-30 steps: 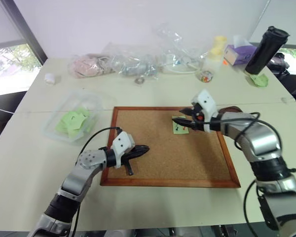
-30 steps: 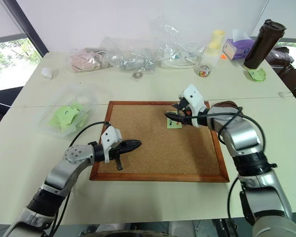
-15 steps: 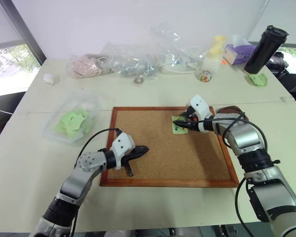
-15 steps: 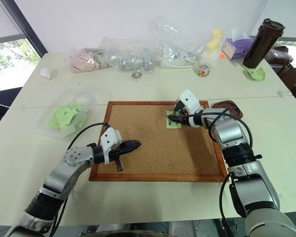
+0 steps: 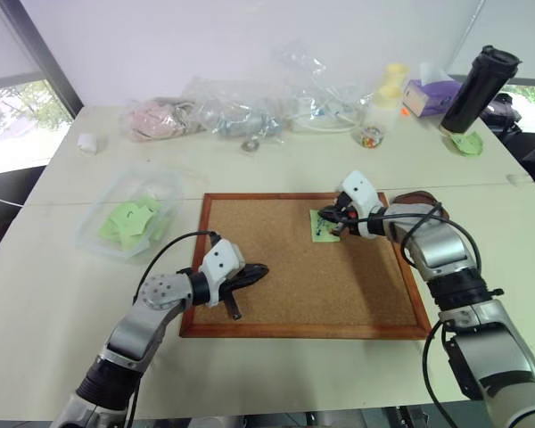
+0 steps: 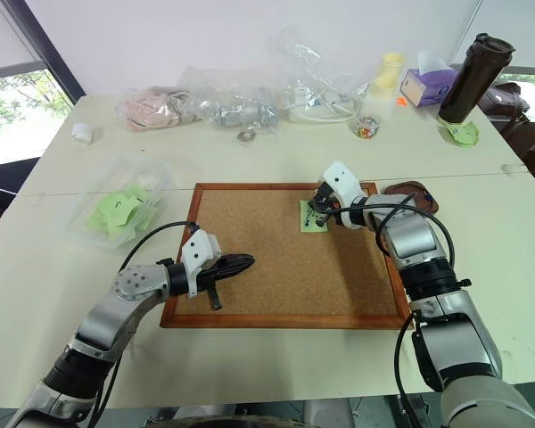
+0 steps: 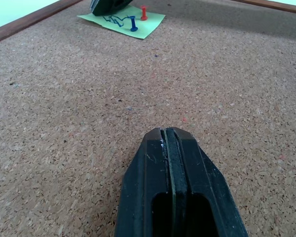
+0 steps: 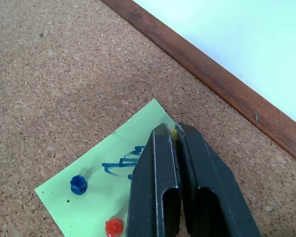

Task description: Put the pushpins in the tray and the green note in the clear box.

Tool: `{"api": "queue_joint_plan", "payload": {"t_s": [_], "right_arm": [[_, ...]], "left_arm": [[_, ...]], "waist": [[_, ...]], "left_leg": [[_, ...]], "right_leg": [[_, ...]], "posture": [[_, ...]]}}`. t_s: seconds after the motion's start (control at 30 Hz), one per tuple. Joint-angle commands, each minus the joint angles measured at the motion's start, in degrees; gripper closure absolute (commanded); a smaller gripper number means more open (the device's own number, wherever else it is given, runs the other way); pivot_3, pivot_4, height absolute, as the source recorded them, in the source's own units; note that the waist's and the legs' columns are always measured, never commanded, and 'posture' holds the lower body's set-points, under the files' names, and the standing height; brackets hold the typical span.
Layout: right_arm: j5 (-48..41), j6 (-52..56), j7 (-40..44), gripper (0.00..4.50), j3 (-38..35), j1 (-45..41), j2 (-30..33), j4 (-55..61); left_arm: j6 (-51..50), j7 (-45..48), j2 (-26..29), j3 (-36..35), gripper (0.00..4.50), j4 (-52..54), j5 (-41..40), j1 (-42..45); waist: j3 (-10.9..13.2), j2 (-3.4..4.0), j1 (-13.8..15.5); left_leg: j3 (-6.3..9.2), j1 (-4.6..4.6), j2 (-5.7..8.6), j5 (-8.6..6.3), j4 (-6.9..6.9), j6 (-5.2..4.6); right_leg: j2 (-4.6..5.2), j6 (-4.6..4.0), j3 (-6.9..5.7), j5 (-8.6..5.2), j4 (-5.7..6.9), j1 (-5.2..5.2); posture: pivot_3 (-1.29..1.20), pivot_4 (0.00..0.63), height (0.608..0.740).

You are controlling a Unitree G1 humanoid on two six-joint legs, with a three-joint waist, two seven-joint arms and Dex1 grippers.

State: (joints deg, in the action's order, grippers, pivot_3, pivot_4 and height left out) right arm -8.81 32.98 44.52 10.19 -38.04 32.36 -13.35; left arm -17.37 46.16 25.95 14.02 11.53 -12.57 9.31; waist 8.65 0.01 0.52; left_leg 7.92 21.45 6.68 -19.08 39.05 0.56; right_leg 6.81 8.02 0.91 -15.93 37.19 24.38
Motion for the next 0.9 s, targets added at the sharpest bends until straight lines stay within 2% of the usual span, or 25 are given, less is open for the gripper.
{"api": "queue_joint_plan", "payload": {"t_s": [0.03, 0.17, 0.37, 0.57, 0.9], "right_arm": [[-2.78, 3.32, -0.17, 4.44, -6.15, -0.73, 2.82, 9.21], [-6.37, 9.89, -1.09, 4.44, -11.51, 0.21, 5.65, 16.72], [-8.42, 14.01, -4.05, 4.44, -18.42, 3.75, 7.85, 18.78], [-5.08, 8.65, -9.71, 4.44, -24.82, 10.18, 10.98, 10.64], [-4.73, 4.0, -13.14, 4.44, -26.81, 10.44, 9.92, -0.3]], "left_arm": [[-2.78, 0.53, 0.32, 1.38, 4.5, -0.25, 0.01, -1.21], [-4.04, 1.21, 0.55, 1.76, 4.5, -0.06, -0.58, -1.64], [-3.92, 0.82, 0.44, 1.38, 4.5, -0.18, -0.38, -1.8], [-2.86, 0.34, 0.31, 1.55, 4.5, -0.88, 0.55, -1.72], [-2.56, 0.55, 0.53, 1.59, 4.5, -1.62, 0.71, -1.53]], "waist": [[0.01, 0.01, 0.11], [0.01, 0.02, 0.18], [-0.01, 0.0, 0.16], [-0.02, 0.03, 0.18], [-0.16, 0.26, 0.14]], "left_leg": [[0.0, 0.01, 0.0, 0.0, 0.0, 0.0], [0.0, 0.03, 0.01, 0.0, 0.0, 0.0], [0.0, -0.03, -0.01, -0.01, -0.04, -0.01], [-0.05, -0.04, 0.02, -0.01, -0.02, -0.01], [-0.12, -0.07, -0.02, 0.0, -0.01, -0.01]], "right_leg": [[0.0, 0.0, 0.0, 0.0, 0.0, 0.01], [0.0, 0.0, 0.01, 0.0, -0.01, 0.03], [0.02, 0.0, 0.01, 0.0, -0.02, -0.04], [0.02, 0.0, 0.04, 0.0, -0.02, -0.05], [-0.01, 0.0, 0.1, 0.0, -0.01, -0.07]], "posture": [[0.0, 0.15, 0.74], [0.0, 0.15, 0.74], [0.0, 0.15, 0.74], [0.0, 0.15, 0.74], [0.0, 0.15, 0.74]]}}
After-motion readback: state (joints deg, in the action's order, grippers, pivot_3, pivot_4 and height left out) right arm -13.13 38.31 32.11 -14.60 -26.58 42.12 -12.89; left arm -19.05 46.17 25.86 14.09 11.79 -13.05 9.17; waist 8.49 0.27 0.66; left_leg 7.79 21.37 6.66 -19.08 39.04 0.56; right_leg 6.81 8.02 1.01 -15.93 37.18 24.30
